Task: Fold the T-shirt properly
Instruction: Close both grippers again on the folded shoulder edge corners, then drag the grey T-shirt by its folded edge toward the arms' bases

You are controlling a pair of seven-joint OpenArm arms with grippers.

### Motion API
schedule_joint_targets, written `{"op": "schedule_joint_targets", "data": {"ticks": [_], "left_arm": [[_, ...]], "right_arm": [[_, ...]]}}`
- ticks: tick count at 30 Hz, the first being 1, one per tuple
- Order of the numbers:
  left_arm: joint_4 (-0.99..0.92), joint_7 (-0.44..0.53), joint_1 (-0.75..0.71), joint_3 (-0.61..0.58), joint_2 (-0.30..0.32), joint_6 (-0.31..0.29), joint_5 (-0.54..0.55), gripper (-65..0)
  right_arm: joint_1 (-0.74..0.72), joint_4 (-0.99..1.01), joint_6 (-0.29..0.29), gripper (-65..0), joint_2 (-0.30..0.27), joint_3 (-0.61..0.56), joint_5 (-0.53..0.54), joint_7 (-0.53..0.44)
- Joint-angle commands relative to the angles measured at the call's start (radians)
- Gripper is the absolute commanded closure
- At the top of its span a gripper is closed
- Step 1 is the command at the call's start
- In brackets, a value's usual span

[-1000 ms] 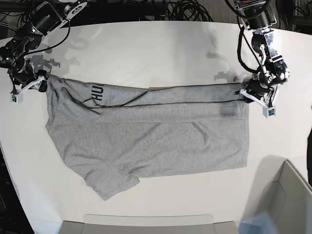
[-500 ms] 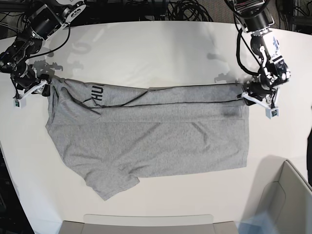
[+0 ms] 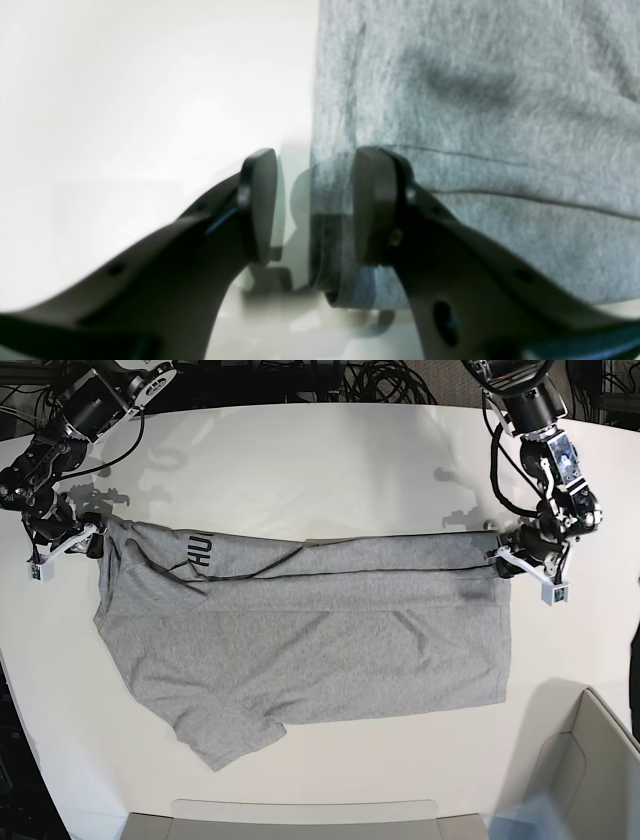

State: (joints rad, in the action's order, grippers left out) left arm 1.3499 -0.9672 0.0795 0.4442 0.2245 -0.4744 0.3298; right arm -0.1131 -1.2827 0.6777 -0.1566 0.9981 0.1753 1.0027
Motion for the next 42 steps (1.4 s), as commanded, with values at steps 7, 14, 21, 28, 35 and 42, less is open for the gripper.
{"op": "schedule_joint_targets", "data": {"ticks": [7, 14, 21, 28, 35, 42], "left_arm": [[-0.026, -0.078, -0.004, -0.023, 0.002, -0.066, -0.007, -25.6], [-0.028, -0.077, -0.007, -0.074, -0.003, -0.06, -0.007, -5.5], [-0.025, -0.095, -0.005, -0.071, 0.003, -0.063, -0.007, 0.0], [0.018, -0.097, -0.066, -0.071, 0.037, -0.063, -0.008, 0.0], [0.127, -0.126, -0.198, -0.052, 0.054, -0.065, -0.008, 0.0], [0.178, -0.131, -0.303, 0.044, 0.057, -0.066, -0.01, 0.0]], "right_arm": [[0.0, -0.004, 0.02, -29.9, 0.004, -0.104, -0.021, 0.034], [0.013, -0.012, 0.02, -5.6, 0.025, -0.106, -0.021, 0.061], [0.017, -0.012, 0.02, 0.0, -0.027, -0.097, -0.066, 0.181], [0.046, -0.09, 0.02, 0.0, -0.041, -0.095, -0.188, 0.184], [0.174, -0.219, 0.02, 0.0, -0.022, -0.107, -0.202, 0.186], [0.295, -0.295, 0.02, 0.0, 0.019, -0.226, -0.198, 0.181]]}}
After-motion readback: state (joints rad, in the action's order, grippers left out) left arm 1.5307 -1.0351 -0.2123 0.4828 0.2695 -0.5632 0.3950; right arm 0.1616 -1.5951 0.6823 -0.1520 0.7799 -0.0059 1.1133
